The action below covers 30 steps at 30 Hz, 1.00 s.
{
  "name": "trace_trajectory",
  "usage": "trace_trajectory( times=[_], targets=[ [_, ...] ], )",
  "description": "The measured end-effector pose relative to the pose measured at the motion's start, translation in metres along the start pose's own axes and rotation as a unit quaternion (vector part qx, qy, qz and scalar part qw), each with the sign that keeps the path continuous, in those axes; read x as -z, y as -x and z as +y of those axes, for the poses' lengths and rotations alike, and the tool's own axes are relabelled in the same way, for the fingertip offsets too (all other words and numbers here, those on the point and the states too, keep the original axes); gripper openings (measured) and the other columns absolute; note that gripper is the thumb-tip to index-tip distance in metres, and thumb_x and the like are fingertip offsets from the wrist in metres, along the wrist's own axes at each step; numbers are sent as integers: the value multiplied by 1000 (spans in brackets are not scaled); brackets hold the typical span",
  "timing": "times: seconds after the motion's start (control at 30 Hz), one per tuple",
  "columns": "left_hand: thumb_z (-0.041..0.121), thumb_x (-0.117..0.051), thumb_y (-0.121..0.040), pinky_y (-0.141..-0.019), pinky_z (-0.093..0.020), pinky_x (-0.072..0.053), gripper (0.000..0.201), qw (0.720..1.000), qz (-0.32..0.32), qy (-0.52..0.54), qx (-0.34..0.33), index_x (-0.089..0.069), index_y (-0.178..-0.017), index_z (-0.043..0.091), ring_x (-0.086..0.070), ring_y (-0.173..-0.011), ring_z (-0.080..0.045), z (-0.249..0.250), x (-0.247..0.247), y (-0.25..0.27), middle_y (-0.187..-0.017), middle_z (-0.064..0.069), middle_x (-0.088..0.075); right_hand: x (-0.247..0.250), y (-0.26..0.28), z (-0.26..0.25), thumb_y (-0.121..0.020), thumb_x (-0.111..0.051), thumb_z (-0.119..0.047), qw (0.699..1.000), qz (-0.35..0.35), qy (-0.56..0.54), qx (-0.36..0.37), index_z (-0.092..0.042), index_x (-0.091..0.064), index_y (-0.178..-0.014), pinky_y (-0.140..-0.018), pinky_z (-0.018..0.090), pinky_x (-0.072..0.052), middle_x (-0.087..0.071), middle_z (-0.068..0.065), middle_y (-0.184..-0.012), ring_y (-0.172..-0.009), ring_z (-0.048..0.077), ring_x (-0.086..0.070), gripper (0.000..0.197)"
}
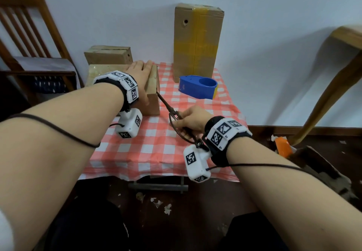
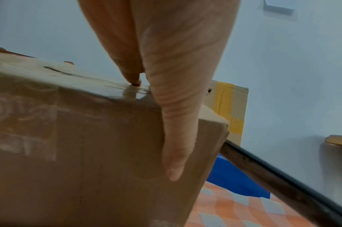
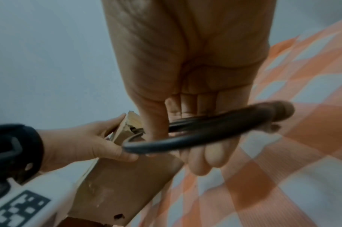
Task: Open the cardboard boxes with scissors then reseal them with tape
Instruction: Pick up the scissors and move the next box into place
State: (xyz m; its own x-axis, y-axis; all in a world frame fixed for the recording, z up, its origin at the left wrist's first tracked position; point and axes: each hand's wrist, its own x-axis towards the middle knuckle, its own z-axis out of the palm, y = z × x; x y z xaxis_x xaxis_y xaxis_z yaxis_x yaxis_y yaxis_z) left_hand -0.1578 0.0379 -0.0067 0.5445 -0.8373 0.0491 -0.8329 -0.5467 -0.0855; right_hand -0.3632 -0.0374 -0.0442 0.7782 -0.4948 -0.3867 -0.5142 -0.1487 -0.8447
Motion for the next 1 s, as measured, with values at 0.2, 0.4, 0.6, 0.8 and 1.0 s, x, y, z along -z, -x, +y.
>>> trace_trajectory(
  times=[0.2,0.4,0.6,0.8,1.0],
  targets=[
    [38,-90,-56,-114,-41,-25,135,1000,0,3,-7,0,-152,9,-19,-141,-30,-3,-2,-4,-149,-16,-23,-10,-4,10,-80,-75,-9,999,1,34,26,-1,-59,-79,-31,15,-38,-60,9,-59,-32,9,-53,18],
    [37,-90,-57,-114,-39,-24,133,1000,-6,16,-5,-2,-152,8,-20,-140,-31,-4,-1,-10,-149,-18,-23,-9,-16,15,-77,-78,-24,985,54,149,66,-13,-54,-70,-66,31,-50,-59,4,-68,-63,19,-56,27],
    [38,-90,-56,-115,-41,-25,134,1000,-8,10,-6,-2,-153,8,-20,-140,-32,-4,0,-11,-150,-18,-22,16,-18,3,-73,-73,-9,993,75,91,18,-4,-68,-77,-61,31,-45,-58,7,-65,-58,19,-50,8],
    [37,-90,-57,-115,-41,-25,133,1000,-7,2,0,-1,-153,9,-20,-141,-32,-2,1,-8,-151,-18,-20,37,-12,-25,-77,-71,-13,989,77,126,-1,-4,-68,-77,-54,25,-39,-54,5,-63,-55,16,-45,9],
    [38,-90,-57,-114,-41,-27,134,1000,-8,1,0,0,-153,10,-21,-140,-32,-2,1,-7,-151,-17,-21,24,-6,-28,-88,-57,-9,997,30,65,-9,-4,-70,-86,-50,21,-42,-60,-3,-51,-51,14,-48,14]
  ],
)
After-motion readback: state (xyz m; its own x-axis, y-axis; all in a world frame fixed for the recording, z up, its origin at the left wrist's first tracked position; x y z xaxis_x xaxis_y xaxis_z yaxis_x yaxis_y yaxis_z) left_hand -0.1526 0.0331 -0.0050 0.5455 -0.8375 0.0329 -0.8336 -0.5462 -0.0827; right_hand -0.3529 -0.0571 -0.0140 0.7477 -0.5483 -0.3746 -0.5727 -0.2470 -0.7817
